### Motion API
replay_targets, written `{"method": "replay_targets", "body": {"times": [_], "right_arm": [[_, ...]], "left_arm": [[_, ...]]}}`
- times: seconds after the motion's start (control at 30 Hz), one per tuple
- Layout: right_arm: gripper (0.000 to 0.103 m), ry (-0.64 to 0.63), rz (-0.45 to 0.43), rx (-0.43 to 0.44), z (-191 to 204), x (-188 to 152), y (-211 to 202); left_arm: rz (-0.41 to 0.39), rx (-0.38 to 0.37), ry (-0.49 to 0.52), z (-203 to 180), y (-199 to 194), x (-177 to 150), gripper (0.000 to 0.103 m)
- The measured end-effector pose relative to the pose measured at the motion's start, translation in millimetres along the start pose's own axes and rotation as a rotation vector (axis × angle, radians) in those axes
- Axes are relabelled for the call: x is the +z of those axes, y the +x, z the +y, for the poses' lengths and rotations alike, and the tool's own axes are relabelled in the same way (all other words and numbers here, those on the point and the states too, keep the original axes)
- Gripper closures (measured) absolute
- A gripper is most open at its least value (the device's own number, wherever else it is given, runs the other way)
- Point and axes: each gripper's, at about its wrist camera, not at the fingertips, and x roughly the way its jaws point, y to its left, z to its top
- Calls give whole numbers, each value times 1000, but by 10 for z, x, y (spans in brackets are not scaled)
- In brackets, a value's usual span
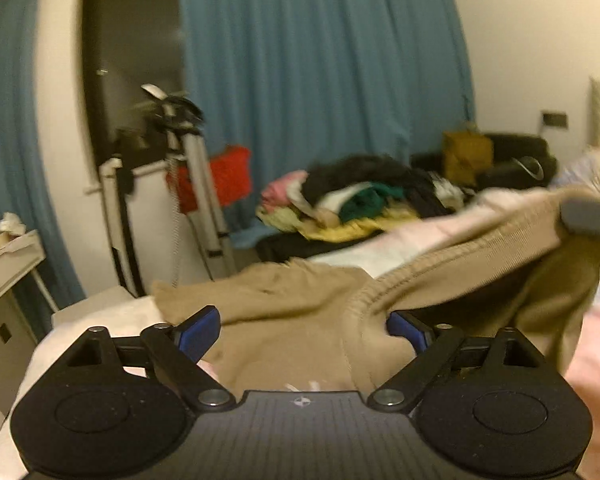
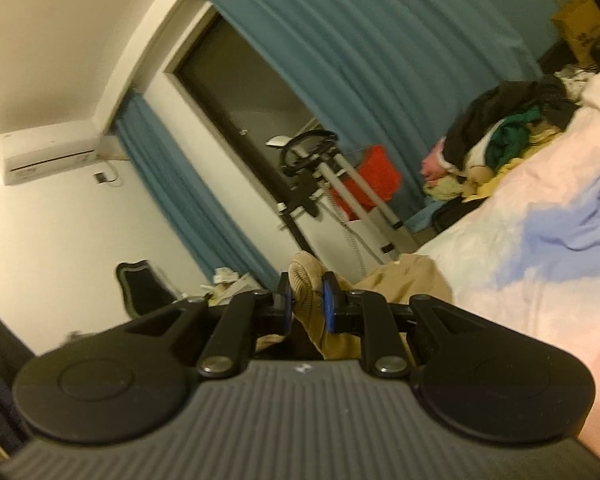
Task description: Fold clothes
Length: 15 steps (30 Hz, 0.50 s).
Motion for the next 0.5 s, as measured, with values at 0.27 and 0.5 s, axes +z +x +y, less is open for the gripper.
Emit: {"method": "replay_targets", "body": {"times": [0.27,0.5], "right_arm": [[84,-16,-45,-123,-89,15,-28],[84,-65,-38,-247,-163,34,-3]], "left_arm": [[152,28,131,-235,-248,-93,8],[235,34,199,-344,-358,-239,9]]}}
